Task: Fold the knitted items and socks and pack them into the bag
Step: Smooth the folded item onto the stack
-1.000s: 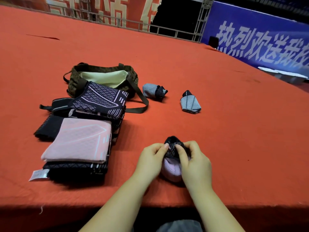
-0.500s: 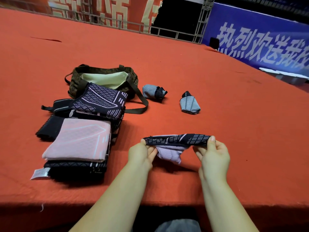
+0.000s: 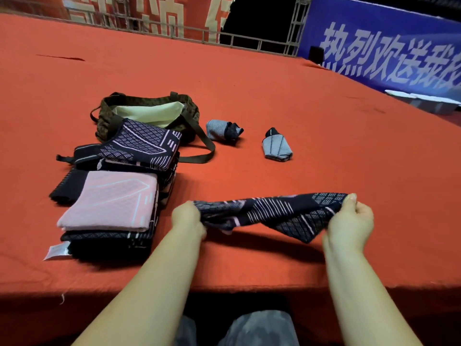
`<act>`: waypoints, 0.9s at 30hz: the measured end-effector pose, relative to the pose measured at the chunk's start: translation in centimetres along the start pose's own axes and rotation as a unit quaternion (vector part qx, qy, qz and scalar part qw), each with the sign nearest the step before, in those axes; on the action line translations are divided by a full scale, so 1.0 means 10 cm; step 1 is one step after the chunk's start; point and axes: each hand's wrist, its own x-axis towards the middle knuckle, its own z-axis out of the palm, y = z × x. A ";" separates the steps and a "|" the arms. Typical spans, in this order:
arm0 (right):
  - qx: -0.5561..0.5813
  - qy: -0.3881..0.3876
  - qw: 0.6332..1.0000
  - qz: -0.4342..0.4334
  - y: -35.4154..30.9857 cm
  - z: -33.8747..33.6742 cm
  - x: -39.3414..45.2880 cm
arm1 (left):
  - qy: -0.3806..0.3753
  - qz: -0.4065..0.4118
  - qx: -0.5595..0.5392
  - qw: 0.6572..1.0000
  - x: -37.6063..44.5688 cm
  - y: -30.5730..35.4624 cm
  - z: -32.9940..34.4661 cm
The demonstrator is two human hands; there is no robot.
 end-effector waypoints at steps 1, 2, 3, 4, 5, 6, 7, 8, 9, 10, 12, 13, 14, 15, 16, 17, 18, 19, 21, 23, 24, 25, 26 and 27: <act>0.025 0.007 1.000 0.000 0.04 0.03 0.02 | -0.008 0.032 0.026 0.999 0.01 -0.03 0.02; 0.038 0.000 0.999 -0.001 0.05 0.07 0.00 | -0.006 0.064 0.058 0.996 -0.03 -0.05 0.03; 0.037 -0.009 0.999 0.000 0.08 0.06 0.00 | 0.000 0.103 0.085 0.991 -0.08 -0.07 0.02; 0.019 -0.023 1.000 -0.008 0.08 0.07 0.01 | 0.002 0.143 0.126 0.982 -0.11 -0.07 0.01; 0.000 -0.040 0.999 -0.027 0.09 0.07 0.01 | 0.001 0.190 0.152 0.970 -0.12 -0.06 -0.01; -0.019 -0.056 0.997 -0.053 0.09 0.04 0.01 | -0.012 0.231 0.172 0.958 -0.10 -0.04 -0.04; -0.032 -0.065 0.995 -0.073 0.10 0.00 0.02 | -0.046 0.264 0.183 0.946 -0.07 -0.03 -0.08; -0.037 -0.075 0.993 -0.082 0.09 -0.03 0.01 | -0.091 0.287 0.187 0.935 -0.06 -0.02 -0.13; -0.040 -0.089 0.992 -0.085 0.11 -0.05 0.01 | -0.150 0.302 0.183 0.923 -0.07 -0.01 -0.17; -0.033 -0.107 0.990 -0.081 0.12 -0.05 0.01 | -0.205 0.309 0.180 0.911 -0.07 -0.02 -0.21; -0.022 -0.148 0.988 -0.046 0.20 -0.07 0.02 | -0.251 0.295 0.201 0.900 -0.03 -0.03 -0.28; -0.033 -0.168 0.985 -0.025 0.26 -0.09 0.02 | -0.244 0.272 0.232 0.902 -0.01 -0.03 -0.34; -0.056 -0.190 0.980 -0.004 0.32 -0.12 0.01 | -0.219 0.249 0.275 0.903 0.00 -0.03 -0.40; -0.093 -0.211 0.973 0.018 0.37 -0.16 -0.01 | -0.196 0.225 0.320 0.899 -0.01 -0.05 -0.46; -0.137 -0.230 0.963 0.031 0.41 -0.20 -0.04 | -0.168 0.208 0.369 0.890 -0.02 -0.05 -0.50; -0.187 -0.242 0.951 0.036 0.43 -0.23 -0.08 | -0.139 0.196 0.423 0.874 -0.03 -0.04 -0.52; -0.234 -0.252 0.939 0.034 0.45 -0.26 -0.10 | -0.111 0.190 0.474 0.853 -0.05 -0.03 -0.52; -0.277 -0.260 0.924 0.031 0.44 -0.28 -0.12 | -0.085 0.186 0.516 0.832 -0.06 -0.01 -0.51; -0.359 -0.280 0.890 0.026 0.38 -0.28 -0.11 | -0.056 0.179 0.584 0.790 -0.05 0.05 -0.47; -0.405 -0.307 0.861 0.026 0.35 -0.27 -0.08 | -0.062 0.188 0.628 0.753 -0.04 0.09 -0.45; -0.405 -0.325 0.854 0.032 0.37 -0.26 -0.07 | -0.077 0.187 0.644 0.738 -0.05 0.10 -0.45; -0.387 -0.347 0.853 0.041 0.39 -0.25 -0.07 | -0.096 0.188 0.649 0.731 -0.06 0.09 -0.44; -0.349 -0.367 0.861 0.051 0.40 -0.25 -0.08 | -0.121 0.193 0.635 0.738 -0.08 0.08 -0.44; -0.296 -0.377 0.876 0.053 0.42 -0.24 -0.09 | -0.152 0.206 0.598 0.759 -0.09 0.07 -0.45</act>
